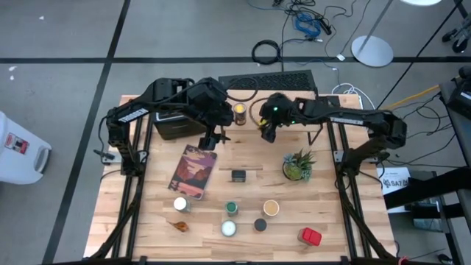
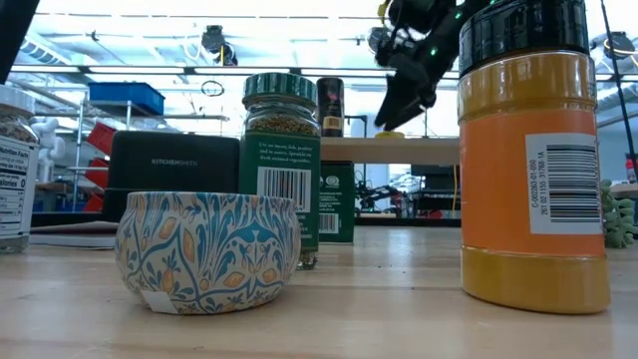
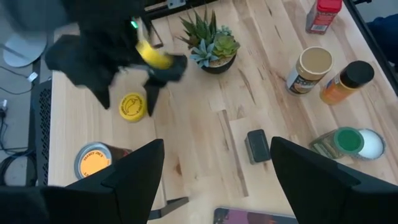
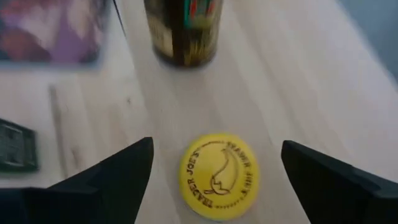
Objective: Shelf spices
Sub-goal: Put the yellow cap into the seasoning bottle
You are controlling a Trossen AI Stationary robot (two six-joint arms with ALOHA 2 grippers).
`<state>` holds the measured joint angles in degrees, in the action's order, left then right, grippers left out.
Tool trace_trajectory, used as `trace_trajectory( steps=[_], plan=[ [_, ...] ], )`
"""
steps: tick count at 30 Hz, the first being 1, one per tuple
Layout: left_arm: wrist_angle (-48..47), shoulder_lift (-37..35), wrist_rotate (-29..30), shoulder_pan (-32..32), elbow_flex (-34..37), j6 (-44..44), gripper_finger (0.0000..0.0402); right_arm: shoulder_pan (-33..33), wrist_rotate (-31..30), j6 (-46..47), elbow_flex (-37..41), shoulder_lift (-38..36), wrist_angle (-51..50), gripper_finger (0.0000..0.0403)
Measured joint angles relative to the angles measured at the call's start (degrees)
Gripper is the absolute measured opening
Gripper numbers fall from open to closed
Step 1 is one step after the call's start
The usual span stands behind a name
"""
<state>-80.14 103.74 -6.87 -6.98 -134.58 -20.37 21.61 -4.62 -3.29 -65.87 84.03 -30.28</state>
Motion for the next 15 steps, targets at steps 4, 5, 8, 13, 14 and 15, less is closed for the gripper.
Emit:
trace_trajectory(
  steps=[4, 5, 8, 13, 14, 15],
  plan=[
    [-0.04, 0.00, 0.00, 0.00, 0.00, 0.17, 0.0303, -0.12, -3.54, -0.44, -0.21, 2.65, -0.09, 0.0338],
    [-0.08, 0.00, 0.00, 0.00, 0.00, 0.34, 0.0303, -0.06, -3.62, -0.44, -0.22, 2.98, 0.40, 0.0338],
    [-0.20, -0.02, 0.00, 0.02, 0.00, 0.43, 0.0303, -0.05, -4.64, -0.64, -0.01, 3.43, 0.89, 0.0333],
    [-0.29, -0.02, 0.00, 0.00, 0.00, 0.36, 0.0303, -0.09, -4.38, -0.66, 0.04, 2.78, 0.59, 0.0308],
    [-0.31, -0.02, 0.00, 0.00, 0.00, 0.34, 0.0303, -0.09, -4.10, -0.66, 0.04, 2.66, 0.53, 0.0303],
    [-0.31, -0.02, 0.00, 0.00, 0.00, 0.34, 0.0303, -0.09, -3.66, -0.79, 0.04, 2.57, 0.56, 0.0299]
  ],
)
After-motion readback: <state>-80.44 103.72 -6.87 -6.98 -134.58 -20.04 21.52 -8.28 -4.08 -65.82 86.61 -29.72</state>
